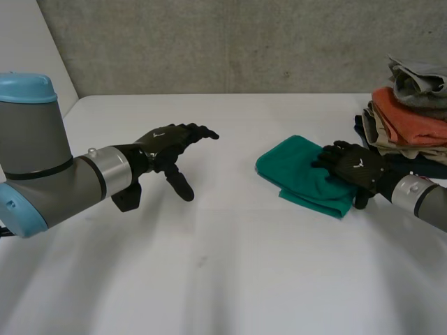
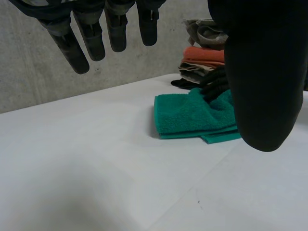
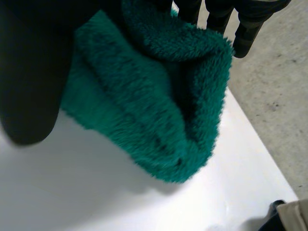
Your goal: Fold the laundry.
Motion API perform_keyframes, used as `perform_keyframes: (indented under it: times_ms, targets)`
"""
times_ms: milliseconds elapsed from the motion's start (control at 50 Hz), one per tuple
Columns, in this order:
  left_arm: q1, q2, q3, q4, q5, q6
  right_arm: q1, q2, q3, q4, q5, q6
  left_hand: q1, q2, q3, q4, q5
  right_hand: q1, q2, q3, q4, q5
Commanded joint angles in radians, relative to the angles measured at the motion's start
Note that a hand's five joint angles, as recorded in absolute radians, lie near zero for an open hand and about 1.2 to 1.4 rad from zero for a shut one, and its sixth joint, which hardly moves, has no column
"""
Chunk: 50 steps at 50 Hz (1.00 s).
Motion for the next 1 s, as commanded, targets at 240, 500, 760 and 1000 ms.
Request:
perform_keyframes:
  times_ms: [240, 500, 760, 1000]
  targets:
    - [0.005, -0.001, -0.002, 0.0, 0.004, 0.001, 0.063, 0.044, -0.091, -0.065, 0.054, 0.08, -0.013, -0.026, -0.017, -0.007, -0.043, -0.013, -0.007, -0.01, -0.008, -0.019]
    - [0.008, -0.001, 0.002, 0.0, 0.005, -0.001, 0.088, 0.051, -0.155, -0.139, 0.122, 0.196, -0.013, -0.026, -0.017, -0.007, -0.043, 1.188, 1.194, 1.191, 1.193, 1.182]
    - [0.02, 0.006, 0.002, 0.0, 0.007, -0.004, 0.166, -0.082, -0.247, -0.487, 0.347, 0.607, -0.013, -0.026, -0.017, -0.007, -0.043, 1.188, 1.194, 1.191, 1.193, 1.182]
    - [0.02, 0.012, 0.0, -0.002, 0.011, -0.009, 0.046, -0.058, -0.66, -0.379, 0.53, 0.757, -0.013, -0.026, -0.017, -0.007, -0.043, 1.188, 1.194, 1.191, 1.193, 1.182]
